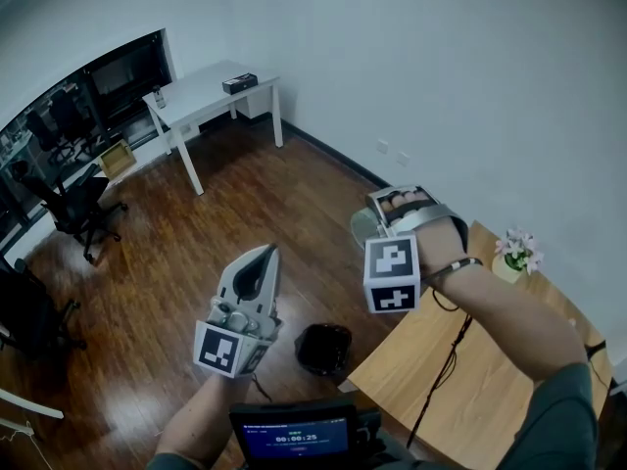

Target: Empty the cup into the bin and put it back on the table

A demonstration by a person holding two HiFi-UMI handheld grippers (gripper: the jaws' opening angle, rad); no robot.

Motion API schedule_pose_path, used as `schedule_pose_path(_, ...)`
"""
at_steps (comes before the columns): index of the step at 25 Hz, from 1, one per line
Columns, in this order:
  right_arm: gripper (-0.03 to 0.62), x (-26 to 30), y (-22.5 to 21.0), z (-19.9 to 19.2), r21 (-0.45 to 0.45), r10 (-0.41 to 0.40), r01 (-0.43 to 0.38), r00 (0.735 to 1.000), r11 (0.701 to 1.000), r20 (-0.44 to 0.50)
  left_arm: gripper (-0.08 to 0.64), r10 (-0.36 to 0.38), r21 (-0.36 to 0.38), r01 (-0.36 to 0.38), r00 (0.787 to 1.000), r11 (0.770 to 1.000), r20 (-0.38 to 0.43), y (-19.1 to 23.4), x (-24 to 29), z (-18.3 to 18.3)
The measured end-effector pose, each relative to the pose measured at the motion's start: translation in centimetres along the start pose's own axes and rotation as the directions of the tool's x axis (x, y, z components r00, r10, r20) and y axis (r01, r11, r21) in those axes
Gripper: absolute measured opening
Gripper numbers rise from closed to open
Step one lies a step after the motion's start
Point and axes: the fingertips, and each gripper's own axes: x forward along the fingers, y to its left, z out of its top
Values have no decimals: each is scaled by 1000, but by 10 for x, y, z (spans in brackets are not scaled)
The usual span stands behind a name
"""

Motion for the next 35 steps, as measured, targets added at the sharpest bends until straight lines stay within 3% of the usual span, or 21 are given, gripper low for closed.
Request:
schedule_pose_path(8,394,4,-2,1,-80,-30,27,999,996,-32,0,2,-13,-2,1000,1000,-17,3,-5,-4)
schedule_pose_path(23,394,-2,-17,2,-133,-59,53,997,990,-41,0,1,-3,-1,999,1000,-32,6,-4,-7)
schedule_pose_path(35,394,-14,-25,5,-217,-97,81,993,973,-68,0,1,6,-1,1000,1000,-2,5,-10,3)
